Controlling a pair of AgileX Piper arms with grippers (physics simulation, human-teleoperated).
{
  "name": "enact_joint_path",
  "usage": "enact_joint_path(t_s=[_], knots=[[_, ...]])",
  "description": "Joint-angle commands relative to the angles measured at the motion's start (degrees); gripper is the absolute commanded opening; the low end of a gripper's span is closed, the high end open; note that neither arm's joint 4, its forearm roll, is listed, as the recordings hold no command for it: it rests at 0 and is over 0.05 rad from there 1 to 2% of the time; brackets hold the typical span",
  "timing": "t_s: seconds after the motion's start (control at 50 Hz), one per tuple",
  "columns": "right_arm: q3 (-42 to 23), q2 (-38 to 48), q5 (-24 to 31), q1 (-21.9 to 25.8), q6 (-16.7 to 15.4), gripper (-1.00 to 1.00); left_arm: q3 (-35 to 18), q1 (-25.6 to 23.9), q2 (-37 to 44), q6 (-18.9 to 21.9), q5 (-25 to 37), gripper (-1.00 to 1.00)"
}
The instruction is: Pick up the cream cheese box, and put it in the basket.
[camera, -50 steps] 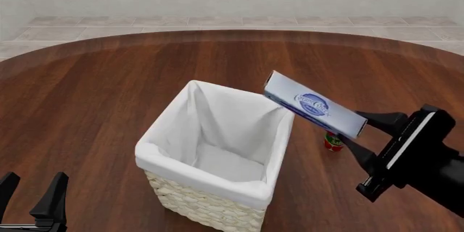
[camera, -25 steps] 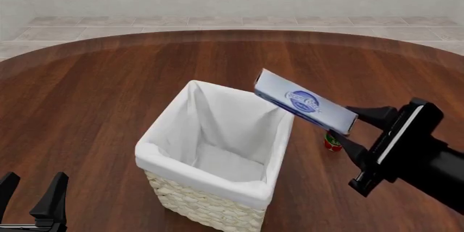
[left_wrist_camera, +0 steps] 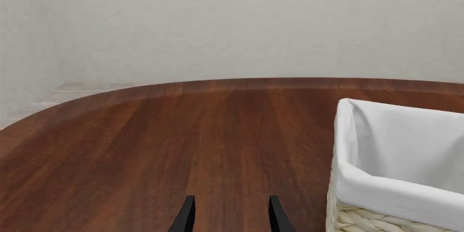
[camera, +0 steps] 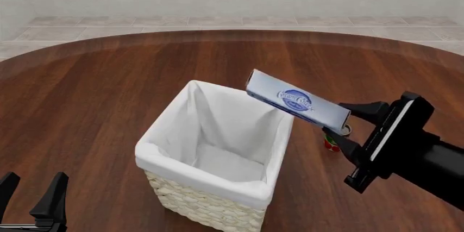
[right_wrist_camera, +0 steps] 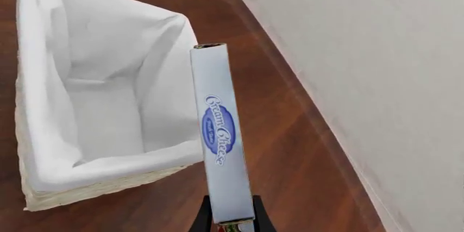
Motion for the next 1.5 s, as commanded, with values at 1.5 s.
enact_joint_path(t_s=[1.5], knots=[[-4.9,1.9,3.1,3.9,-5.6,-1.0,0.0,0.0,0.0,0.0,0.0,1.0]])
